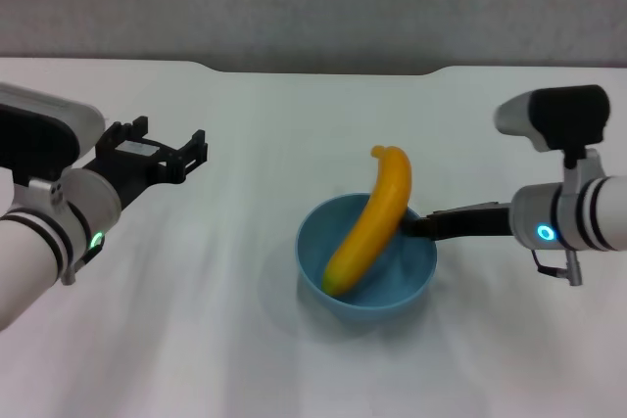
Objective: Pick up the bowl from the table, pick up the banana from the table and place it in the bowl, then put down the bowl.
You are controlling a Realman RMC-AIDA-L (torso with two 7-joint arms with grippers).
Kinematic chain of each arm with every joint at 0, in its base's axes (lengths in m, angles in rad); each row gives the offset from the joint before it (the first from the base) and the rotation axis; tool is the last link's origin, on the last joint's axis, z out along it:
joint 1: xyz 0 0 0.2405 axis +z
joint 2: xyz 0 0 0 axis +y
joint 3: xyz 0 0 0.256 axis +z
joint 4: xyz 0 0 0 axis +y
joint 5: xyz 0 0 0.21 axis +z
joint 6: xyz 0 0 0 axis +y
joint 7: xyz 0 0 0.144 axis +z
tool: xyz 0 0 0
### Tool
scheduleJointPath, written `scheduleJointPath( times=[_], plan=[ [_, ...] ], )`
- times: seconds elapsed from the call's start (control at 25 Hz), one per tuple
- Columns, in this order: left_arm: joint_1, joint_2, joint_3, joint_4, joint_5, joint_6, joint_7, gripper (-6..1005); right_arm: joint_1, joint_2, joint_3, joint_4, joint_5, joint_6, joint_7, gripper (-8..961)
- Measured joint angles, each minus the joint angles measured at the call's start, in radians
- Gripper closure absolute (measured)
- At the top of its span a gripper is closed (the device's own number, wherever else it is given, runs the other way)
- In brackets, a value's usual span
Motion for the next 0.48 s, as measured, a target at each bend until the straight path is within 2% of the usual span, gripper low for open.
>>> scheduleJointPath(
  times=[0.16,0.24,0.48],
  plan=[
    [0.021,0.002,0.009,-0.019,0.000,-0.013,-0.003,214,-0.106,-0.006,0.005,-0.121,0.000,-0.012,-0.009,436],
    [0.034,0.003,0.013,-0.027,0.000,-0.037,-0.004,215,-0.156,-0.008,0.013,-0.178,0.000,-0.013,-0.024,229],
    [0.059,0.005,0.013,-0.018,0.009,-0.119,-0.001,215,-0.324,-0.005,0.022,-0.365,0.014,0.018,-0.095,106]
  ],
)
